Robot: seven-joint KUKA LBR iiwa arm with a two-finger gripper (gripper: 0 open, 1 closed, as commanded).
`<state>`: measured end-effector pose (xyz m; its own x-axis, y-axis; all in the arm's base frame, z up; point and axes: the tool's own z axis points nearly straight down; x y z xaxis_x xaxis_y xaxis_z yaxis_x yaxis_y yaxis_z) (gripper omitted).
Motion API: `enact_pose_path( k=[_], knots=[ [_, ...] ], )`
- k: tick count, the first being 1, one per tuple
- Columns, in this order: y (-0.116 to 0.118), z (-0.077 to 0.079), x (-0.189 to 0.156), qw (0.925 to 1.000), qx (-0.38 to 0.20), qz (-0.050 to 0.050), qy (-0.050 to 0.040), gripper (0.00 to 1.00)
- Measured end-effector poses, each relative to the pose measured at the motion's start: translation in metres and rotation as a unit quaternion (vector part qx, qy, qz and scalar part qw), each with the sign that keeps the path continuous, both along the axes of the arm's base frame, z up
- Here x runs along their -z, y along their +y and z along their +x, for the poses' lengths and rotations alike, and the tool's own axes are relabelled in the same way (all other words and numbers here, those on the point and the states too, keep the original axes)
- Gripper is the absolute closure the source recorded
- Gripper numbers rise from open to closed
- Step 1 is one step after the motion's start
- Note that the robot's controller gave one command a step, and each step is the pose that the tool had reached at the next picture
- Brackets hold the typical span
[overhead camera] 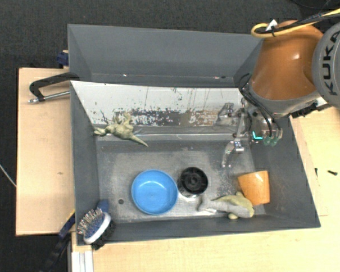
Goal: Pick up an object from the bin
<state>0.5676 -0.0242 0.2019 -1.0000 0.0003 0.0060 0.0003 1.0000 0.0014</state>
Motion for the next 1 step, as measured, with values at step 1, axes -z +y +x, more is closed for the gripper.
enact_pose_path(
  k=[1],
  knots=[
    [0.0677,-0.0088,0.1151,0.9998,-0.017,0.0,-0.0084,0.0]
  ],
)
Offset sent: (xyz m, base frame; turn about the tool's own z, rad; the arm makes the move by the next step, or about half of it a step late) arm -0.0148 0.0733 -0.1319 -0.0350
